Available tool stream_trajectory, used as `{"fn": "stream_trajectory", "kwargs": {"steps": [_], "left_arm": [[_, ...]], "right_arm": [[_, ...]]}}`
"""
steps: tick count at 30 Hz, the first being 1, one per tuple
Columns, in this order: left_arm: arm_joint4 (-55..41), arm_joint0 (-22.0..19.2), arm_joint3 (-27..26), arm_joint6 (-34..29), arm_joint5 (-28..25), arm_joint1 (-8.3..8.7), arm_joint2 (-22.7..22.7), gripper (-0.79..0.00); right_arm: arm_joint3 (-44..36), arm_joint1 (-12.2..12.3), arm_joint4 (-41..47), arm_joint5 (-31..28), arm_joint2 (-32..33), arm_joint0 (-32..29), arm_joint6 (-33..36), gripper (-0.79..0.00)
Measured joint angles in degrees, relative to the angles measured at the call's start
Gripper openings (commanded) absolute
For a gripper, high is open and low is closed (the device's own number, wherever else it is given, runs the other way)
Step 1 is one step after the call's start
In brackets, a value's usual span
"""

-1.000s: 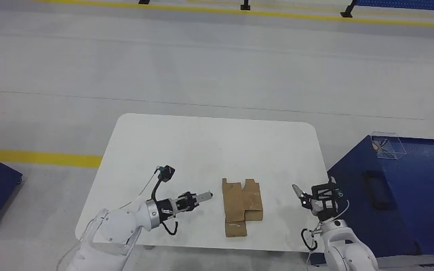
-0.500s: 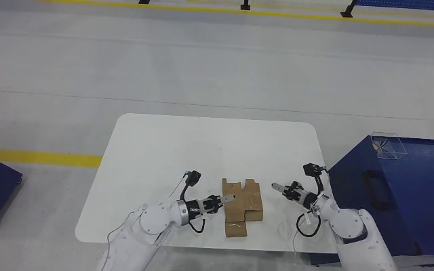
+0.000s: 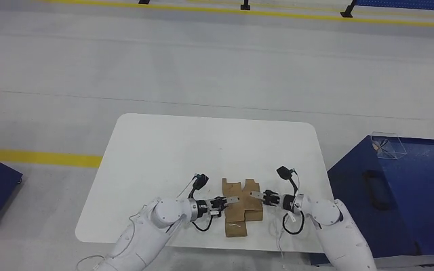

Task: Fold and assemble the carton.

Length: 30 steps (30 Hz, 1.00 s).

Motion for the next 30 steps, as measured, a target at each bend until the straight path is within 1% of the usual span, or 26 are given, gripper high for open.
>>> {"fn": "stream_trajectory", "kwargs": {"steps": [1,5,6,7,8,9,10,11,16,22,27,30], "left_arm": [[-0.31,-0.49,1.16,0.19,-0.36,-0.41,0.60,0.000],[-1.50,-1.94,4.60,1.00,-1.67,-1.72,2.17,0.000],[-1.94,-2.24,5.41,1.02,-1.98,-2.00,2.42,-0.068],[-2.46,-2.66,6.50,0.91,-2.49,-2.37,2.75,-0.391],[-2.98,-2.94,7.30,0.70,-3.01,-2.64,2.94,-0.419],[-3.64,-3.19,8.13,0.45,-3.56,-2.90,3.08,-0.483],[-4.26,-3.58,9.26,0.22,-4.23,-3.22,3.26,-0.671],[-4.46,-3.89,10.08,0.21,-4.70,-3.46,3.43,-0.785],[-5.09,-5.03,13.85,1.00,-7.71,-4.68,4.25,-0.785],[-6.18,-5.95,16.97,0.21,-11.48,-5.53,4.19,-0.785],[-8.27,-6.11,17.70,-1.25,-15.92,-5.35,2.40,-0.785],[-10.89,-5.46,16.09,-3.53,-19.49,-4.47,-0.21,-0.785]], "right_arm": [[1.45,-0.10,1.35,-0.36,-0.54,1.13,1.22,0.000],[5.32,-0.42,3.28,-1.46,-2.13,4.17,2.53,0.000],[6.09,-0.48,3.74,-1.77,-2.41,4.75,2.75,0.000],[7.09,-0.53,4.14,-2.17,-2.72,5.47,2.96,0.000],[7.81,-0.55,4.36,-2.40,-2.93,5.97,3.04,0.000],[8.50,-0.59,4.65,-2.58,-3.14,6.40,3.12,0.000],[9.30,-0.64,5.14,-2.84,-3.43,6.89,3.37,0.000],[9.84,-0.67,5.46,-3.05,-3.62,7.22,3.56,0.000],[12.34,-0.68,7.11,-3.87,-4.27,8.78,4.57,0.000],[14.46,-0.53,11.10,-4.12,-4.19,9.84,7.05,0.000],[15.61,0.41,14.37,-4.98,-1.74,10.75,8.93,0.000],[15.10,1.49,17.34,-6.27,1.14,10.32,11.39,0.000]]}}
